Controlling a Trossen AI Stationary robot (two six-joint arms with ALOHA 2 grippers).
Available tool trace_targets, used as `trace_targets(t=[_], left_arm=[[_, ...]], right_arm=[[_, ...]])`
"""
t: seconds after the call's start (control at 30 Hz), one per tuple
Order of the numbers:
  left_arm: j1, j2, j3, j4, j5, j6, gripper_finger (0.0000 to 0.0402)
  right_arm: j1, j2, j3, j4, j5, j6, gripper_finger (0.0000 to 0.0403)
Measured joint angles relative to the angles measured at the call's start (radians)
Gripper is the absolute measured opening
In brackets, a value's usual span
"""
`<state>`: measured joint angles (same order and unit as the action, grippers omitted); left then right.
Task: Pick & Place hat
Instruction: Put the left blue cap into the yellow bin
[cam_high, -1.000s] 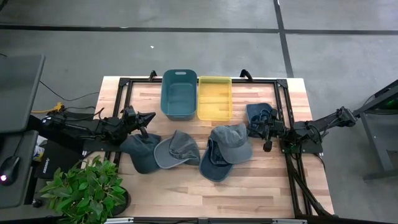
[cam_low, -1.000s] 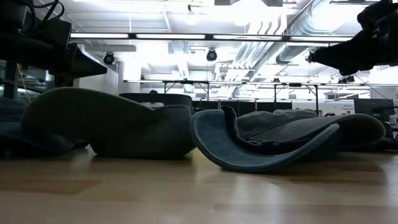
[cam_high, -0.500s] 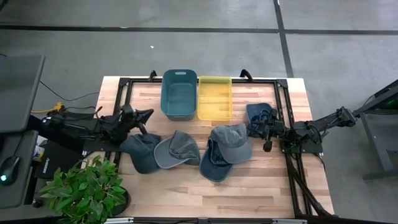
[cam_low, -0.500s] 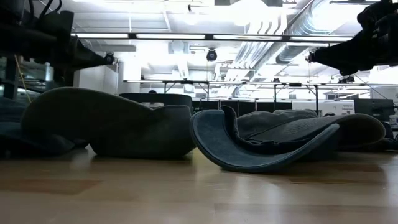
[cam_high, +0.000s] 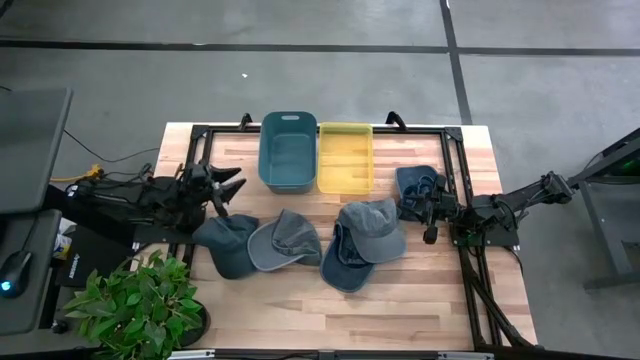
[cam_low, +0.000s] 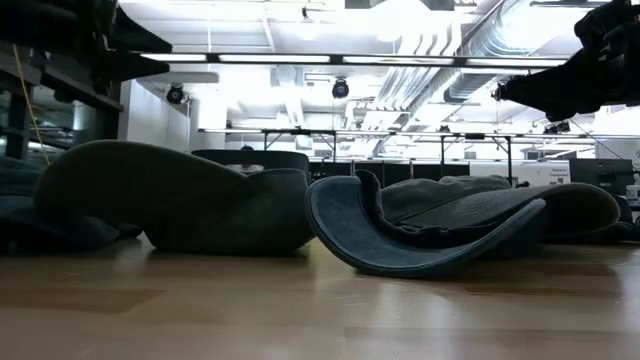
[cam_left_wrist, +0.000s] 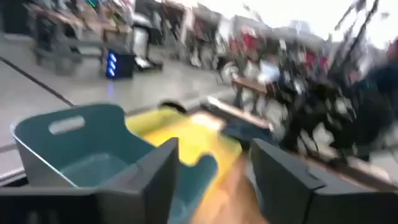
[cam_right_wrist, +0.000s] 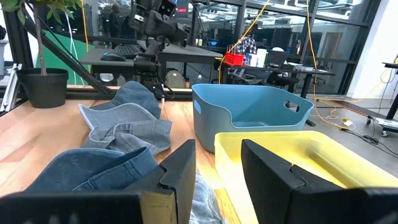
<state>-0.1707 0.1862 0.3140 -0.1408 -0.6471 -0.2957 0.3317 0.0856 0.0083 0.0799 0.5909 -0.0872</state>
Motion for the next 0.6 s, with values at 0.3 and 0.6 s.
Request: trace_targets(t=[0.3,0.6], left_arm=[[0.0,0.168,0.285,-0.428,0.028,-0.523,0.0242],[0.0,0.421,0.492,-0.604,0.08,-0.862,0.0201]], right_arm=[[0.0,0.0,0.0,0.0,0.0,0.0,0.0124],[0.0,0.0,0.0,0.0,0.0,0.0,0.0124]])
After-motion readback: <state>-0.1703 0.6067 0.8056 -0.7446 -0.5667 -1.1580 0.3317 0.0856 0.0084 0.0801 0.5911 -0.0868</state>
